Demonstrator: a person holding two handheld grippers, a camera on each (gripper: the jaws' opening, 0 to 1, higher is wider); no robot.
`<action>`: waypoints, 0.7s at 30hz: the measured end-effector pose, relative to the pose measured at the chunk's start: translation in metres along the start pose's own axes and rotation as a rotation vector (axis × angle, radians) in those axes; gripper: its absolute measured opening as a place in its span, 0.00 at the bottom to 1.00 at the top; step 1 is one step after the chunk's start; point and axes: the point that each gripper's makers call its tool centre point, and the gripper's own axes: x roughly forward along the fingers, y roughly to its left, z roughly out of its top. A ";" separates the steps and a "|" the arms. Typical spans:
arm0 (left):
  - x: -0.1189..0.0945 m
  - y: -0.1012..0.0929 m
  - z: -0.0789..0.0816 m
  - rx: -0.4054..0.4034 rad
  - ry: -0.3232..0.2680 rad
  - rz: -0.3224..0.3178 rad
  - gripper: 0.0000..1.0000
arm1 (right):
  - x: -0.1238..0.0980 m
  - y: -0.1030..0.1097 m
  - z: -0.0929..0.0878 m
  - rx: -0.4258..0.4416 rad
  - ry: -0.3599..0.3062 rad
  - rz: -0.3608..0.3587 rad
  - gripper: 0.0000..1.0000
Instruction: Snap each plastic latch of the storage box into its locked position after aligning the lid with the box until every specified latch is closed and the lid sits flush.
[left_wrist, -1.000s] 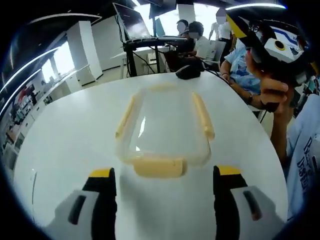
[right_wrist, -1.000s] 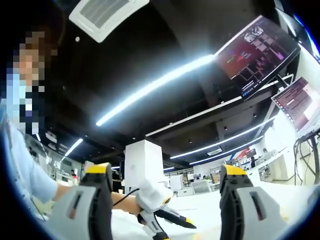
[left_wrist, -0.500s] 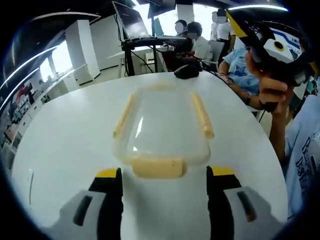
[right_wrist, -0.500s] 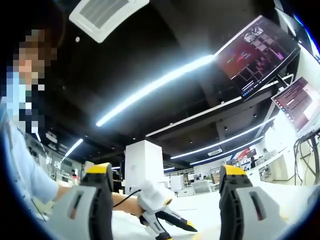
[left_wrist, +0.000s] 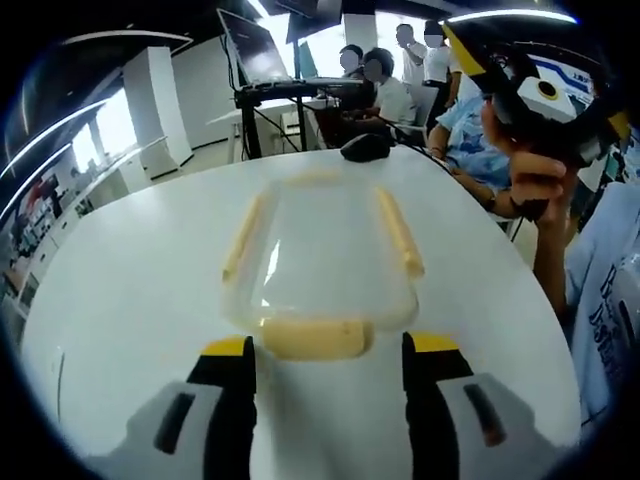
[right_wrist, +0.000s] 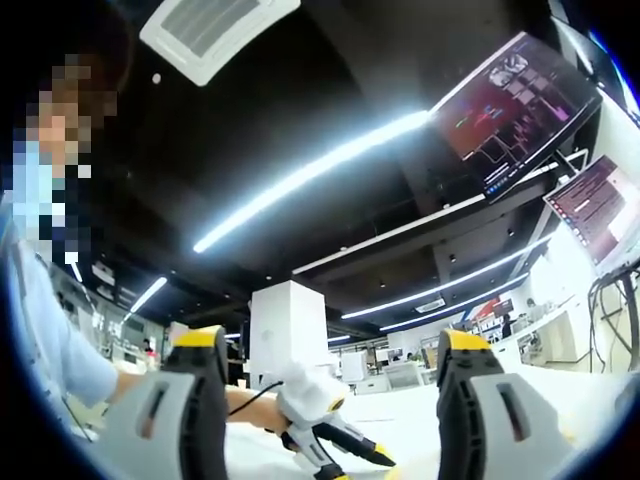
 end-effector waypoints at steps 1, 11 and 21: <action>0.000 -0.001 0.000 0.007 -0.003 -0.007 0.57 | 0.000 0.001 0.000 -0.001 0.000 0.001 0.86; 0.002 -0.011 0.002 0.029 -0.016 -0.040 0.53 | 0.001 0.003 -0.003 -0.004 0.008 0.006 0.83; 0.006 -0.011 0.002 -0.025 -0.019 -0.045 0.47 | 0.001 0.003 -0.003 -0.004 0.008 0.009 0.82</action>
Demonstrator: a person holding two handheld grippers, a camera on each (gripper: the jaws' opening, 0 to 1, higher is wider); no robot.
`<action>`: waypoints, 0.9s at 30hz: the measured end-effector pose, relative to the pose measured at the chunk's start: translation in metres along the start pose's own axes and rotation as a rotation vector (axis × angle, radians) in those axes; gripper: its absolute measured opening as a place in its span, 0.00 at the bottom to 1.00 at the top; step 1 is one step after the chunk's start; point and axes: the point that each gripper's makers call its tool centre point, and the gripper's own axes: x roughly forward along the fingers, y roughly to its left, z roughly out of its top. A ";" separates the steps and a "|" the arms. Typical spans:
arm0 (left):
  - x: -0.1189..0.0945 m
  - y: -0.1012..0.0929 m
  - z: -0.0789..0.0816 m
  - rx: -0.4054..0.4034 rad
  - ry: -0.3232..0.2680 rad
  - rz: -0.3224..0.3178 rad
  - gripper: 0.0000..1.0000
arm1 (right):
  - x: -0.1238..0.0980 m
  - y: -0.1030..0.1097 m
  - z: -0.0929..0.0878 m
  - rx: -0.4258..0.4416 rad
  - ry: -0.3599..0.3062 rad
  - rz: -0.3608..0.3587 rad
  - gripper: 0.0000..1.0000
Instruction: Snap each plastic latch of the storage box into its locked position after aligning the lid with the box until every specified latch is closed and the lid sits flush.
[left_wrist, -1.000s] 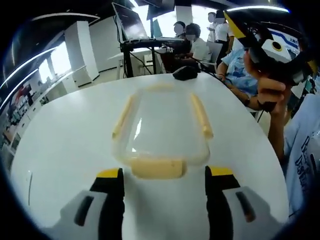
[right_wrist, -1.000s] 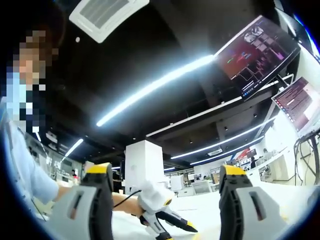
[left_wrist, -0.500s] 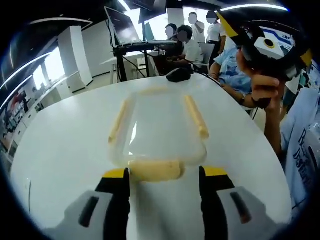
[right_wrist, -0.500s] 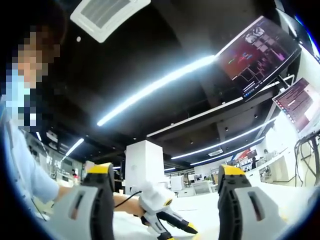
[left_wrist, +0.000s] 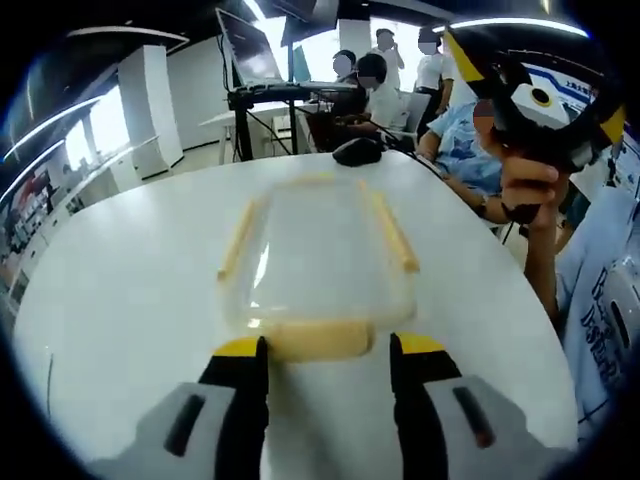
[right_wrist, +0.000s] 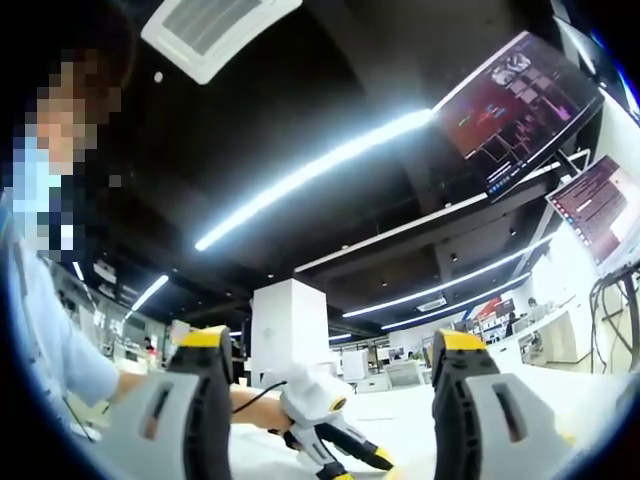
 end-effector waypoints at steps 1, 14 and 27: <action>0.000 0.000 -0.001 0.000 -0.001 0.001 0.47 | 0.000 0.000 0.000 0.000 0.000 0.001 0.82; 0.009 0.005 0.005 -0.025 -0.028 0.004 0.44 | 0.000 -0.001 -0.001 -0.001 0.003 0.001 0.81; 0.008 0.007 0.007 -0.009 -0.061 0.004 0.40 | 0.001 0.000 0.000 0.002 0.002 0.007 0.79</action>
